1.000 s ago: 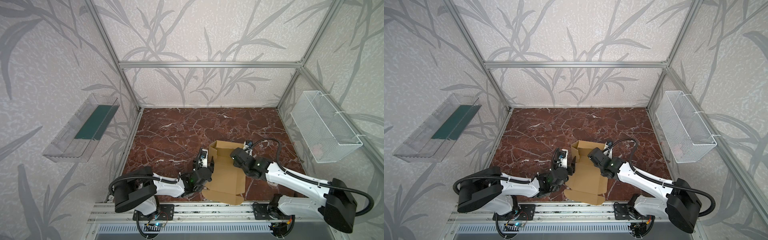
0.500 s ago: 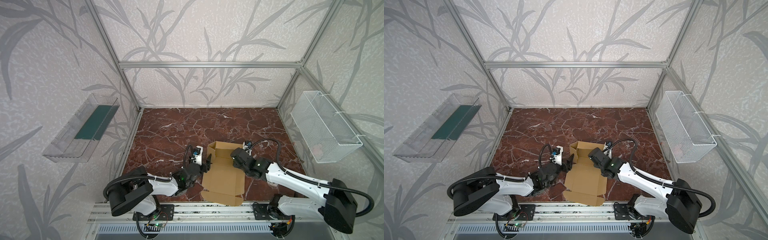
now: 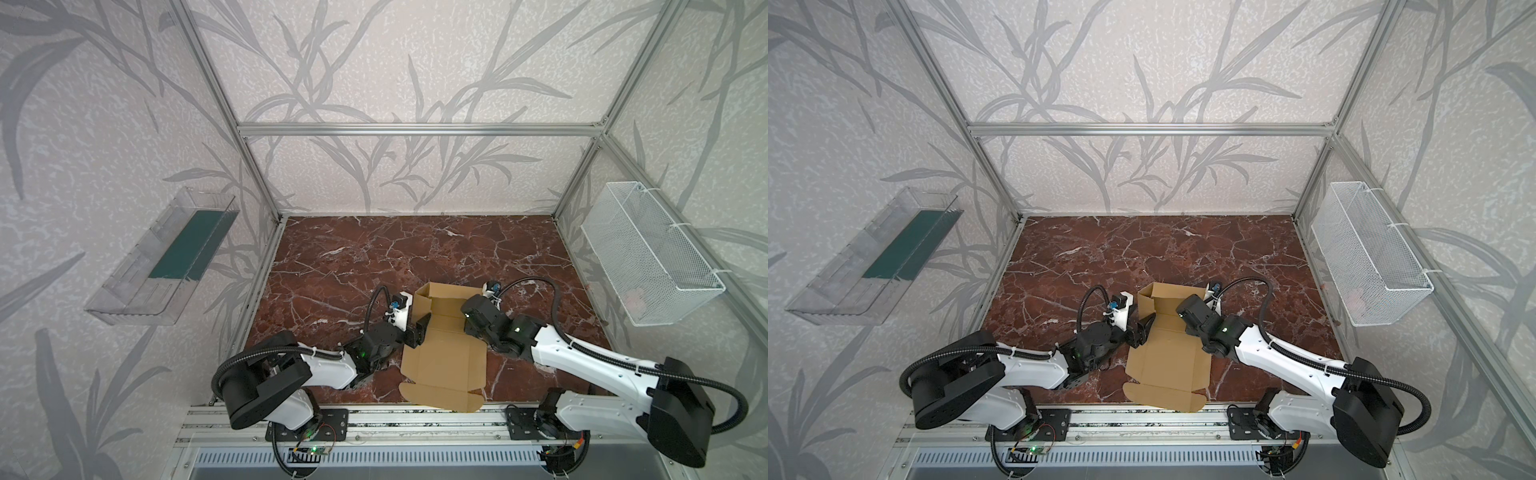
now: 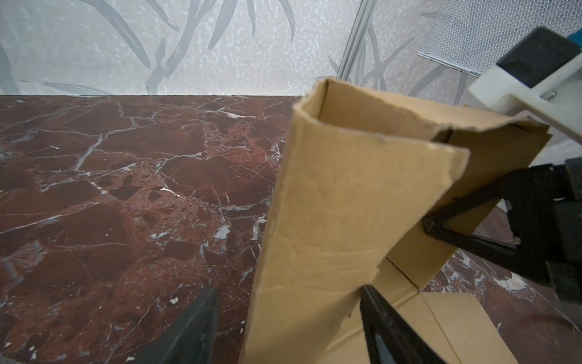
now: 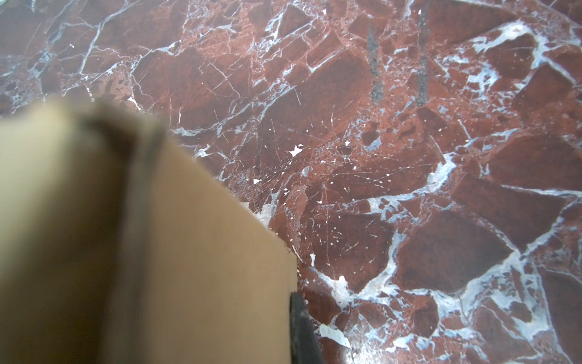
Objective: Assemble paper box
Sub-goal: Fold the bottom flaps of a flat cardboard box at the center of the table, then press the paper box at the center of the table.
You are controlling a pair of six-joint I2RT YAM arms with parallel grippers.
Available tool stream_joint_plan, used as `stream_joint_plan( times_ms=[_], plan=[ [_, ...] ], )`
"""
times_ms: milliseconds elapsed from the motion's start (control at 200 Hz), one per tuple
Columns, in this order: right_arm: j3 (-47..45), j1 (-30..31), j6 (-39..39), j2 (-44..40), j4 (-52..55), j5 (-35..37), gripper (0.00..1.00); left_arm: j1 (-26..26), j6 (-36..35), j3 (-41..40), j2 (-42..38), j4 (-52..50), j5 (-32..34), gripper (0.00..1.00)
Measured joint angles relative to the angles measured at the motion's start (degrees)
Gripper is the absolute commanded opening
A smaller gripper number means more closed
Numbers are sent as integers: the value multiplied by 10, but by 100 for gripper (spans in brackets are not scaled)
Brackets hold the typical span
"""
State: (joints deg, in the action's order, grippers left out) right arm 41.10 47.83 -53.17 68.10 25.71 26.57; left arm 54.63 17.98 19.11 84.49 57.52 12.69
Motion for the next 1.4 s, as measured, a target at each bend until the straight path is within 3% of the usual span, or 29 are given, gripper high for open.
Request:
stream_joint_plan(
  times_ms=[180,330,485,735,905,1080,1160,1400],
  plan=[
    [0,0,6,0,-4,-3,0,-7,0,3,5,4,-22,66],
    [0,-1,10,0,-5,-3,0,-9,2,-4,-25,-2,-44,72],
    [-5,-12,20,-1,-10,-7,0,-9,8,-21,-108,-40,-79,76],
    [-5,-43,41,1,-22,-21,0,-3,20,-16,-298,-208,-124,78],
    [-5,-56,60,1,-28,-38,0,4,38,40,-413,-421,-52,78],
    [-16,-73,85,-14,-37,-64,0,3,18,181,-450,-652,24,94],
    [-22,-86,97,-27,-37,-78,0,1,-11,203,-454,-699,42,100],
    [-27,-108,130,-60,-37,-120,0,-31,-116,133,-430,-732,63,100]
  ],
)
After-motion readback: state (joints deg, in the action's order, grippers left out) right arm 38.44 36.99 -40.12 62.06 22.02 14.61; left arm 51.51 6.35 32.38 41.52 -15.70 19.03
